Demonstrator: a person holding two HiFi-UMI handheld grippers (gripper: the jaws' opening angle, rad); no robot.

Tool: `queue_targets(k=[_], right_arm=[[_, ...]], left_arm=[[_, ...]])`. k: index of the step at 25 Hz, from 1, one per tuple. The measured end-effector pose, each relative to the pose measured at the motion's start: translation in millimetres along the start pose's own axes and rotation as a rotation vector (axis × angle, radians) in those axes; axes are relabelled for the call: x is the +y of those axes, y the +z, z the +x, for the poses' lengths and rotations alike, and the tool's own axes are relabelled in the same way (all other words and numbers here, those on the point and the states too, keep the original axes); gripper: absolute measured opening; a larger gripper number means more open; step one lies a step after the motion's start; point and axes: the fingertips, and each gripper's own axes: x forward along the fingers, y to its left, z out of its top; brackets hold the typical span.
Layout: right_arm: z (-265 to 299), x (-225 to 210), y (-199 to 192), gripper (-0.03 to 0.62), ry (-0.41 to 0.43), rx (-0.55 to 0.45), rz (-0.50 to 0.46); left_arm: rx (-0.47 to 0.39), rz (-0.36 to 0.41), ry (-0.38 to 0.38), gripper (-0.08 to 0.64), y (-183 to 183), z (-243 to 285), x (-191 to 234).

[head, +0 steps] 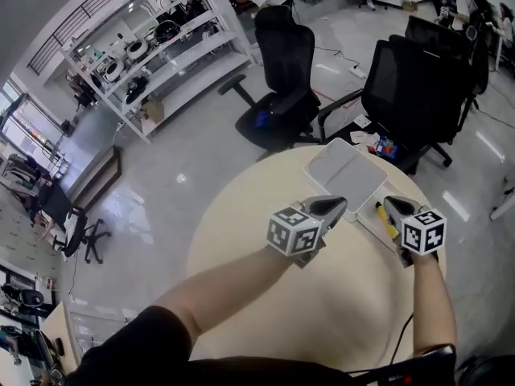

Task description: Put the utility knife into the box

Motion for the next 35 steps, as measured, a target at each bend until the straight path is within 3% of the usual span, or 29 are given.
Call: queue_targets(k=[8, 17, 24, 35], right_arm=[[1.5, 77.2, 49.6, 0.014, 0.07, -0.032, -0.08], [23.2, 202.1, 91.6, 0.014, 0.186, -0.043, -0.156], [47.4, 331.7, 102.3, 0.014, 0.288, -0.036, -0.218], [57.4, 576.7, 78.0, 0.014, 0.41, -0.023, -0.242]], left_arm=[[-0.067, 0.012, 0.085, 0.0, 23.9, -84.2, 9.2], [-0.153, -0.003, 0.212, 0.0, 26.4, -217.4, 27.9], [-0.231, -0.033, 0.312, 0.0, 17.8, -352.0, 39.8], [-0.294, -0.047, 0.461, 0.0, -20.0, -627.0, 28.5]])
